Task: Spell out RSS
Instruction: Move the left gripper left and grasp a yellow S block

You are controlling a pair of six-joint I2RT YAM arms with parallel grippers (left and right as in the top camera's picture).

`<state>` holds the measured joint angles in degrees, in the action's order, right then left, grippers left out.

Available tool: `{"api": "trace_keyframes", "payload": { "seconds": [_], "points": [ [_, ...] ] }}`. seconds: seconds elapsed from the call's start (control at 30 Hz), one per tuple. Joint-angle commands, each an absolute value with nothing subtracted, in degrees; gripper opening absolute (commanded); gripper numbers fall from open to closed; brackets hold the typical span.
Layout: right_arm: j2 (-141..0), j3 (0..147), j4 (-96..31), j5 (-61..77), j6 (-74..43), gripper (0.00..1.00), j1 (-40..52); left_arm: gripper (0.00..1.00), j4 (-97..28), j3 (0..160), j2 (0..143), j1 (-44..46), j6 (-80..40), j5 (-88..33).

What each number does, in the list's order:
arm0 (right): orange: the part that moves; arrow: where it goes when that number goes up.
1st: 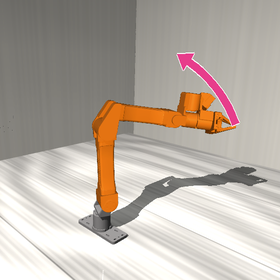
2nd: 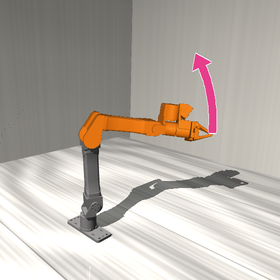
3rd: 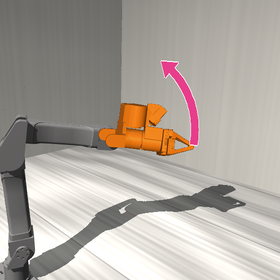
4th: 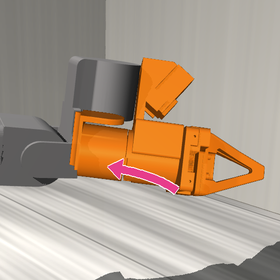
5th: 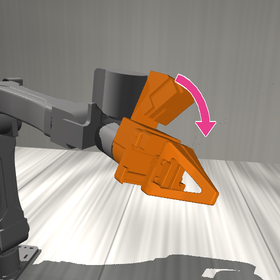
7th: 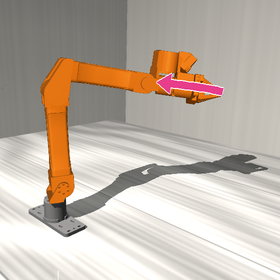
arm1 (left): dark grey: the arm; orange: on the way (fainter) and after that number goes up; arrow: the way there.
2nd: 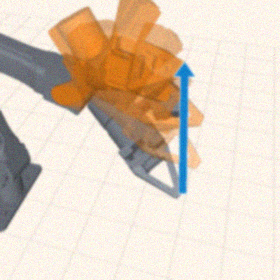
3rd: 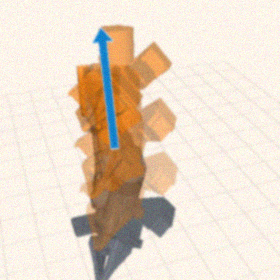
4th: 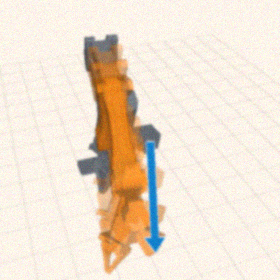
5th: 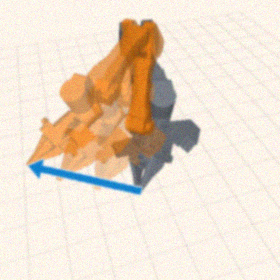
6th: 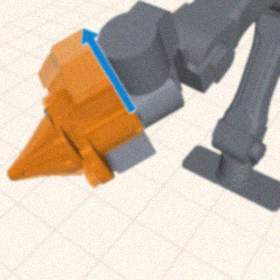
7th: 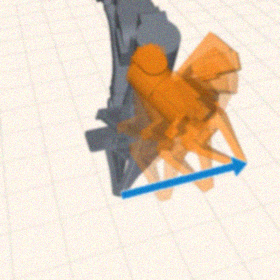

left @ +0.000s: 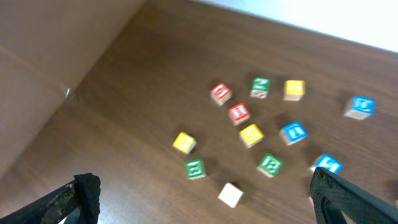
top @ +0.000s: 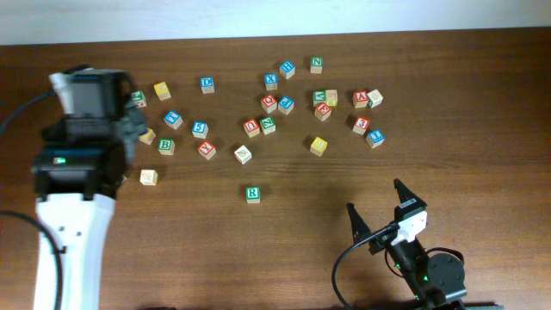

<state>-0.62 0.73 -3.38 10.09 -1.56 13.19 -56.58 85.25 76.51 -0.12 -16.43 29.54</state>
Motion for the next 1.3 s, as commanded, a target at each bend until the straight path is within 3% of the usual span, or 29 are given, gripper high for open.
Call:
{"api": "trace_keyframes", "payload": {
  "seconds": [0.0,0.23,1.03,1.27],
  "points": [
    [-0.2,0.3,-3.6,9.8,-2.2,0.98,13.5,1.00,-56.7,84.9,76.3,-6.3,-13.1,22.4],
    [-0.2,0.3,-3.6,9.8,-2.2,0.98,13.5,0.99,-61.2,84.6,76.3,-6.9,-13.2,20.3],
    [-0.2,0.3,-3.6,9.4,-2.2,0.98,13.5,0.99,-57.7,84.4,76.5,-6.9,-13.1,15.6],
    [-0.2,0.3,-3.6,9.5,-2.2,0.98,13.5,1.00,-57.7,84.4,76.5,-6.9,-8.3,15.6]
  ]
}}
